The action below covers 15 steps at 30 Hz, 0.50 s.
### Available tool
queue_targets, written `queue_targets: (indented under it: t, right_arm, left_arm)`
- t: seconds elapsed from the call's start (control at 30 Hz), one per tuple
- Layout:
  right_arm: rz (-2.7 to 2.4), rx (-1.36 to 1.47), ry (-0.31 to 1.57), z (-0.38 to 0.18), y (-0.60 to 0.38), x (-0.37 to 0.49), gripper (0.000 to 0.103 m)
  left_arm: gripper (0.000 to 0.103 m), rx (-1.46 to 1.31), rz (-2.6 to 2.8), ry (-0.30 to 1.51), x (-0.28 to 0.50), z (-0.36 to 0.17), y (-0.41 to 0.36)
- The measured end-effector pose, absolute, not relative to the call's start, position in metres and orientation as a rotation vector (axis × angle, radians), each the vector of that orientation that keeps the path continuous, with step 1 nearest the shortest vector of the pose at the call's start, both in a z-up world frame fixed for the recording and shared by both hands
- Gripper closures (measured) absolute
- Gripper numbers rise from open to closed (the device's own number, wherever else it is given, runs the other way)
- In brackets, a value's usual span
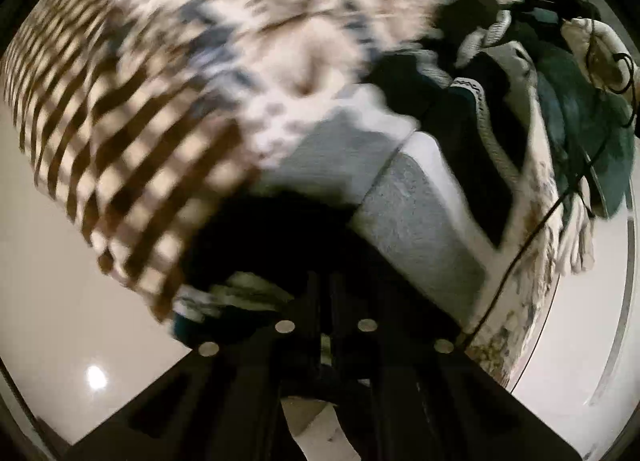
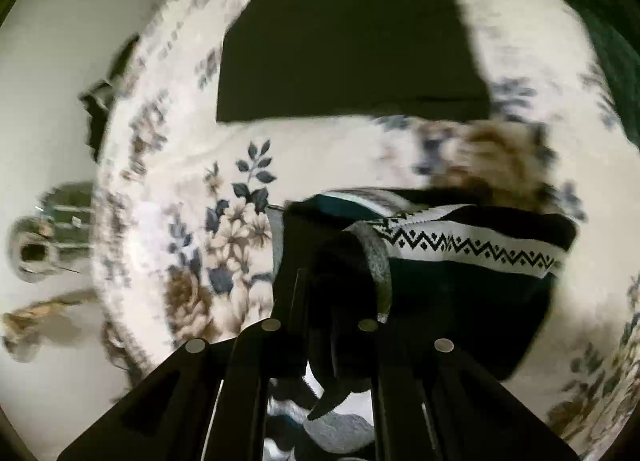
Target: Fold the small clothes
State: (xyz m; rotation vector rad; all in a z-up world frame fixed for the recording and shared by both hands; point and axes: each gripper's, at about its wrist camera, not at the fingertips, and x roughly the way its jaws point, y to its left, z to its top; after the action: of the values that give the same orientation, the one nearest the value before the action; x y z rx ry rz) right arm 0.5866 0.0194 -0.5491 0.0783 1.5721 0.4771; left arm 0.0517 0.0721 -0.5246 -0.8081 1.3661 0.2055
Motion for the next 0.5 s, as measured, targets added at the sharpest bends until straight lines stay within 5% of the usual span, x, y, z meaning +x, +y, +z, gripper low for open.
queue_targets:
  t: [0.2,0.23,0.3,0.33,0.5]
  right_arm:
    - [0.381,-0.06,1.594,-0.597,0.084,0.582,0.095]
    - [0.364,-0.063,1.599,-0.602,0.085,0.581,0.095]
    - [0.34,-0.042,1.611,-0.607,0.082,0.581,0.095]
    - [0.333,-0.037,1.612,-0.607,0.079,0.581,0.095]
    - [0.326,-0.024,1.616,-0.598,0.065,0.584,0.095]
  left_arm:
    - [0.1,-0.949,0.106,1.364,0.048,-0.543,0.116]
    - [0.095,-0.983,0.062,1.343,0.05,-0.54,0.118]
    - [0.063,-0.985,-0.012,1.336,0.059,-0.536,0.114]
    - [0.039,-0.97,-0.052,1.336,0.065,-0.534,0.108]
    - [0.04,-0.856,-0.195,1.44,0.085,-0.552,0.06]
